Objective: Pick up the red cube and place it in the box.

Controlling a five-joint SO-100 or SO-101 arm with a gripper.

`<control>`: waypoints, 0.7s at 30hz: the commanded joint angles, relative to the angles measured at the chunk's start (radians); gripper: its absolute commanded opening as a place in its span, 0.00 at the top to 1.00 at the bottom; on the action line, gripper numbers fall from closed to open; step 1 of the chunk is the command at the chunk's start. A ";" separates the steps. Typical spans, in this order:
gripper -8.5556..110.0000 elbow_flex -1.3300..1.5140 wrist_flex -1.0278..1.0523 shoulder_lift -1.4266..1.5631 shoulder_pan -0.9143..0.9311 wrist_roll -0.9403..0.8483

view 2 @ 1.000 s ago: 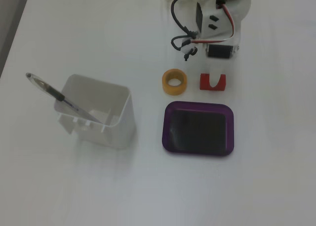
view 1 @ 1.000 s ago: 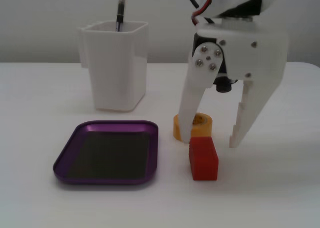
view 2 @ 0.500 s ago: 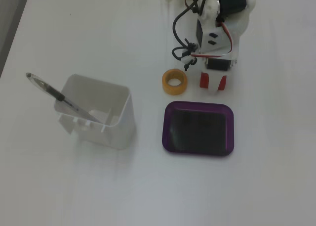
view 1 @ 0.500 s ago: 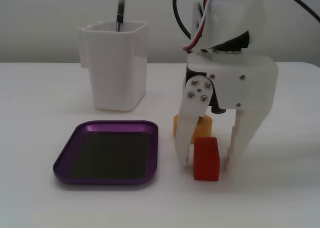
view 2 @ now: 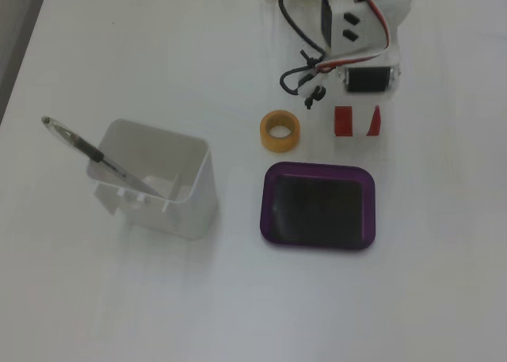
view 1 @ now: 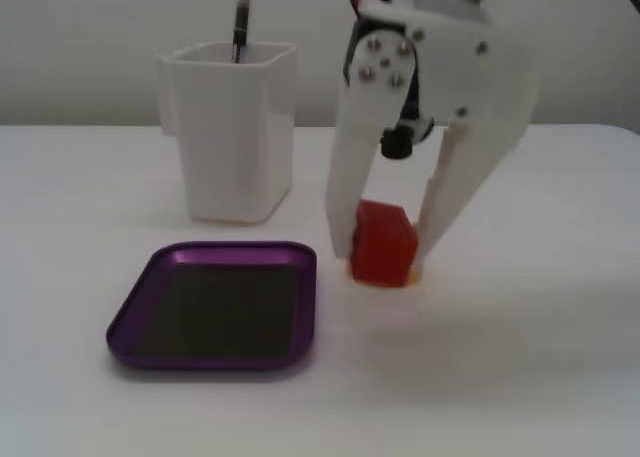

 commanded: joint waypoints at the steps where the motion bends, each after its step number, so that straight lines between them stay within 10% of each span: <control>1: 0.93 -0.117 -0.015 0.095 0.008 -0.063; 21: 0.93 -0.221 -0.331 -0.293 0.080 -0.135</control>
